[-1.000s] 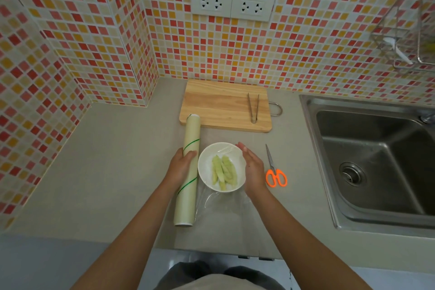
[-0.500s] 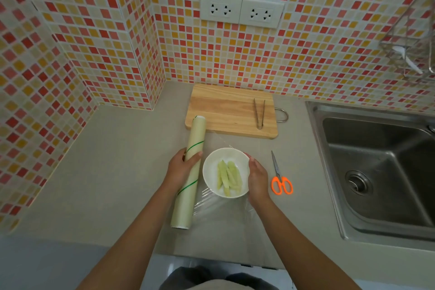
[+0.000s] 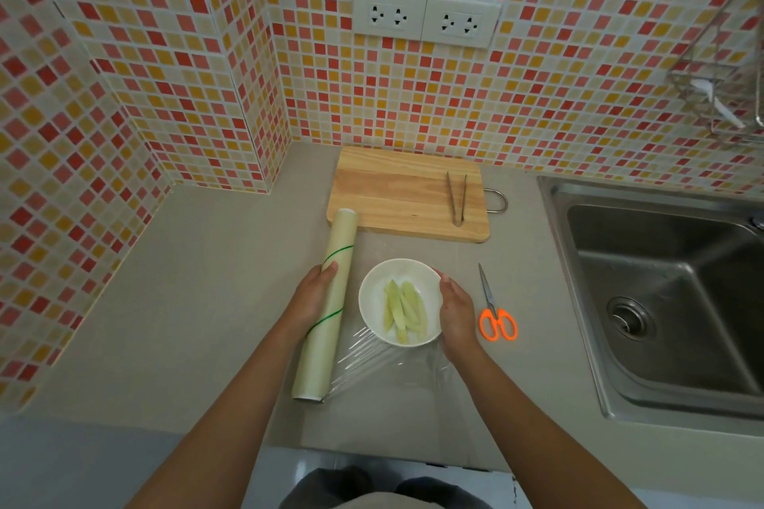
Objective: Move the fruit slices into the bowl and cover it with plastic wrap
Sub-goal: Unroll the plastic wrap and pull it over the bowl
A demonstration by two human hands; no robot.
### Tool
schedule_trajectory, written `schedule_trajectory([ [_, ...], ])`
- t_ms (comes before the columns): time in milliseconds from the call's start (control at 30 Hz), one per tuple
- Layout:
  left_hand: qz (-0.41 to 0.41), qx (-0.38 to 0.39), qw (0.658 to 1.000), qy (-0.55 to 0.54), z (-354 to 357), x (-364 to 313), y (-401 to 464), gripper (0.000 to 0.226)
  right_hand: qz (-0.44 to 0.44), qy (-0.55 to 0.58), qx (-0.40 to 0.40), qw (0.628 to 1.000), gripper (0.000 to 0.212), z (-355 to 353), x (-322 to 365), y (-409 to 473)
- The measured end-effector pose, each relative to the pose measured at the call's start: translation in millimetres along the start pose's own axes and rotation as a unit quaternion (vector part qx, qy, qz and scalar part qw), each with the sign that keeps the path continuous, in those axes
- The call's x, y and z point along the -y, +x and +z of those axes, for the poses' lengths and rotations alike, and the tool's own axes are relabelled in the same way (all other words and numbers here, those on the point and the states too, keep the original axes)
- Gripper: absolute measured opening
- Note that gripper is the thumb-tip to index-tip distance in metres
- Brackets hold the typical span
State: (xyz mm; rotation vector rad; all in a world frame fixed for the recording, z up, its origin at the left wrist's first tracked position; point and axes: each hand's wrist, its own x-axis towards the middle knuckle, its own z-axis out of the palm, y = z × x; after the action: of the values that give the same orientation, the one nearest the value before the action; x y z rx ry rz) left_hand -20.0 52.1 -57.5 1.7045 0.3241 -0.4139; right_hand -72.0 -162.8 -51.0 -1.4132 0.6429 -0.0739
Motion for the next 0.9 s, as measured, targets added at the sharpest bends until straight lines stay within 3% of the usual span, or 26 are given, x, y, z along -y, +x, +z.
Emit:
schedule_trajectory([
  [100, 0.005, 0.011, 1.000, 0.007, -1.0, -1.0, 0.5, 0.041, -0.007, 0.002, 0.003, 1.000, 0.036, -1.4, 0.2, -0.9],
  [400, 0.036, -0.015, 0.999, 0.024, -2.4, -0.7, -2.4, 0.034, 0.013, 0.008, 0.006, 1.000, 0.029, -2.5, -1.9, -0.1],
  [600, 0.049, -0.008, 0.998, 0.032, -1.9, 0.8, -4.1, 0.035, 0.043, 0.068, 0.013, 0.997, 0.028, -4.7, 7.2, -1.2],
  [700, 0.047, -0.005, 0.999, 0.027, -2.8, 0.3, -4.0, 0.035, 0.066, 0.123, 0.012, 0.990, 0.043, -8.9, 9.5, 5.2],
  [900, 0.047, -0.003, 0.999, 0.025, 2.5, -0.8, -6.2, 0.032, 0.100, 0.141, -0.034, 0.984, 0.020, -19.5, 8.6, 13.3],
])
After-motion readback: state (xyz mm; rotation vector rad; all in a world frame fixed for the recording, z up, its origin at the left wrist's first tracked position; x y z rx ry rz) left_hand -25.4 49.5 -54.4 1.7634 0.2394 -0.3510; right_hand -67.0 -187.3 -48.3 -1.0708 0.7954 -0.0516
